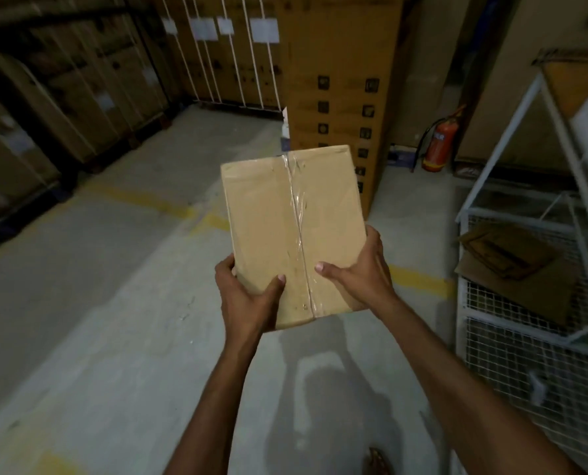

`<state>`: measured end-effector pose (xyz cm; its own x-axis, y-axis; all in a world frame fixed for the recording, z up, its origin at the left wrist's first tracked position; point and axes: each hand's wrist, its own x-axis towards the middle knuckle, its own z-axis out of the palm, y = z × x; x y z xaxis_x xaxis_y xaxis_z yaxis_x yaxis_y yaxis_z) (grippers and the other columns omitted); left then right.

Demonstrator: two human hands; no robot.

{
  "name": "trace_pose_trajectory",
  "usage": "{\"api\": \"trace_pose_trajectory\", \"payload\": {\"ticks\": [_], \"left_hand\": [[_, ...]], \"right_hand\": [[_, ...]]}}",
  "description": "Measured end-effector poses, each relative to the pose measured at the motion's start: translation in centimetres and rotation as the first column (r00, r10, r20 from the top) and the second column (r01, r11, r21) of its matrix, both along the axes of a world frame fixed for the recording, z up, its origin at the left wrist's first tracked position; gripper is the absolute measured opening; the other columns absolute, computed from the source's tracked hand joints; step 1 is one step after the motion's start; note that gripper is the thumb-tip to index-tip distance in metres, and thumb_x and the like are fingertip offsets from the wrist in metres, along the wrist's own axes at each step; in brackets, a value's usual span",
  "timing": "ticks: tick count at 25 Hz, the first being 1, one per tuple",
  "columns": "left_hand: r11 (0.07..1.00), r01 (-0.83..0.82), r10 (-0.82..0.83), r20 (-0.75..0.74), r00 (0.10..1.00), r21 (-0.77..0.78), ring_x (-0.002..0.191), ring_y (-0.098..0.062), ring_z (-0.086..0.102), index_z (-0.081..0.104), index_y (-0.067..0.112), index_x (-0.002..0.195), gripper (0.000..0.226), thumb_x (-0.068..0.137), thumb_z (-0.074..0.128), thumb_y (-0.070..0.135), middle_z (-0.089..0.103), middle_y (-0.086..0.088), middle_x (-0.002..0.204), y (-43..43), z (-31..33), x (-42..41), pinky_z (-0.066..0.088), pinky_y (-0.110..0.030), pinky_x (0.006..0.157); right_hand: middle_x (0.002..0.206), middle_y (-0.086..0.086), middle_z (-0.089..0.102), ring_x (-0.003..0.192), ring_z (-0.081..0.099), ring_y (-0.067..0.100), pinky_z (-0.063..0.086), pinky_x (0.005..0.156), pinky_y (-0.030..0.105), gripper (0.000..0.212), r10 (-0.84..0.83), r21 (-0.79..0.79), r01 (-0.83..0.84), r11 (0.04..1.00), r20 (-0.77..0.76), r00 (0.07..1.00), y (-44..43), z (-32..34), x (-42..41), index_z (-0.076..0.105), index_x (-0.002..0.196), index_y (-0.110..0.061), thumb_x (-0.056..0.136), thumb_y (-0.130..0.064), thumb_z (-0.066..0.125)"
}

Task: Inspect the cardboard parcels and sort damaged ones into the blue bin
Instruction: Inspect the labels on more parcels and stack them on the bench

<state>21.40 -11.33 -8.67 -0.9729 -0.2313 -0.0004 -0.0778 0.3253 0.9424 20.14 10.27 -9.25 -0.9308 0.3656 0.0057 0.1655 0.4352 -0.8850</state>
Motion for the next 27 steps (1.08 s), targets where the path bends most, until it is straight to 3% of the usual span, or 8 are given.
{"api": "trace_pose_trajectory", "payload": {"ticks": [2, 5, 9, 12, 14, 17, 21, 27], "left_hand": [[1.000, 0.018, -0.017, -0.035, 0.999, 0.024, 0.117, -0.021, 0.062, 0.034, 0.034, 0.130, 0.077, 0.076, 0.085, 0.056, 0.057, 0.006, 0.132, -1.2, 5.0, 3.6, 0.054, -0.049, 0.101], [1.000, 0.014, -0.013, -0.123, 0.992, 0.008, 0.109, -0.022, 0.064, 0.039, 0.029, 0.125, 0.070, 0.081, 0.080, 0.064, 0.061, 0.005, 0.122, -2.0, 11.4, 9.0, 0.053, -0.043, 0.093], [0.998, 0.031, -0.022, -0.173, 0.985, 0.047, 0.113, -0.016, 0.056, 0.044, 0.030, 0.146, 0.074, 0.090, 0.064, 0.072, 0.050, 0.008, 0.134, -2.2, 17.4, 16.7, 0.045, -0.039, 0.091], [0.994, 0.080, -0.065, -0.203, 0.977, 0.069, 0.115, -0.017, 0.057, 0.044, 0.029, 0.143, 0.072, 0.089, 0.064, 0.073, 0.051, 0.007, 0.136, -1.6, 19.6, 22.8, 0.047, -0.041, 0.090], [0.994, 0.100, -0.086, -0.227, 0.970, 0.050, 0.111, -0.017, 0.058, 0.040, 0.028, 0.136, 0.067, 0.089, 0.065, 0.070, 0.054, 0.009, 0.128, -0.9, 20.3, 27.0, 0.047, -0.040, 0.090], [0.997, 0.070, -0.062, -0.220, 0.973, 0.031, 0.110, -0.017, 0.059, 0.039, 0.030, 0.128, 0.062, 0.090, 0.065, 0.071, 0.055, 0.012, 0.119, 1.0, 20.3, 33.5, 0.048, -0.039, 0.089], [0.993, 0.107, -0.094, -0.246, 0.965, 0.040, 0.117, -0.014, 0.062, 0.049, 0.033, 0.136, 0.069, 0.085, 0.067, 0.077, 0.060, 0.007, 0.132, 4.9, 20.0, 43.1, 0.053, -0.041, 0.095], [0.979, 0.183, -0.158, -0.235, 0.959, 0.086, 0.100, 0.000, 0.060, 0.035, 0.025, 0.129, 0.066, 0.089, 0.062, 0.070, 0.058, 0.017, 0.114, 9.0, 22.2, 53.0, 0.050, -0.027, 0.076]], "right_hand": [[0.143, -0.002, 0.041, 0.122, 0.050, 0.016, 0.046, 0.103, 0.036, 0.096, -0.047, -0.006, 0.046, 0.999, -0.042, 0.998, -1.1, 4.4, 4.9, 0.030, 0.147, -0.025, 0.076, -0.058, 0.085], [0.132, 0.000, 0.051, 0.117, 0.058, 0.024, 0.051, 0.097, 0.041, 0.076, -0.167, -0.065, 0.160, 0.985, -0.111, 0.980, -2.3, 10.2, 11.9, 0.035, 0.125, -0.026, 0.079, -0.069, 0.076], [0.126, -0.007, 0.054, 0.108, 0.059, 0.016, 0.048, 0.084, 0.030, 0.077, -0.129, -0.054, 0.119, 0.991, -0.248, 0.960, -3.0, 16.0, 21.8, 0.031, 0.133, -0.023, 0.082, -0.047, 0.084], [0.139, -0.007, 0.044, 0.120, 0.052, 0.014, 0.044, 0.095, 0.031, 0.092, -0.123, -0.039, 0.117, 0.992, -0.297, 0.947, -2.5, 17.7, 28.7, 0.028, 0.150, -0.030, 0.079, -0.066, 0.073], [0.131, -0.005, 0.043, 0.119, 0.054, 0.017, 0.045, 0.100, 0.035, 0.084, -0.145, -0.062, 0.133, 0.989, -0.296, 0.944, -1.1, 18.8, 32.8, 0.044, 0.140, -0.034, 0.073, -0.082, 0.060], [0.126, -0.004, 0.042, 0.112, 0.054, 0.016, 0.047, 0.095, 0.036, 0.066, -0.133, -0.108, 0.103, 0.989, -0.323, 0.937, 1.5, 19.8, 39.1, 0.042, 0.124, -0.031, 0.080, -0.074, 0.067], [0.118, -0.012, 0.056, 0.115, 0.060, 0.018, 0.051, 0.095, 0.041, 0.063, -0.184, -0.210, 0.119, 0.970, -0.326, 0.927, 4.6, 19.7, 47.6, 0.032, 0.123, -0.032, 0.086, -0.067, 0.069], [0.117, -0.009, 0.067, 0.110, 0.063, 0.016, 0.050, 0.100, 0.045, 0.070, -0.258, -0.210, 0.197, 0.958, -0.322, 0.911, 8.2, 21.4, 58.7, 0.059, 0.120, -0.036, 0.077, -0.090, 0.046]]}}
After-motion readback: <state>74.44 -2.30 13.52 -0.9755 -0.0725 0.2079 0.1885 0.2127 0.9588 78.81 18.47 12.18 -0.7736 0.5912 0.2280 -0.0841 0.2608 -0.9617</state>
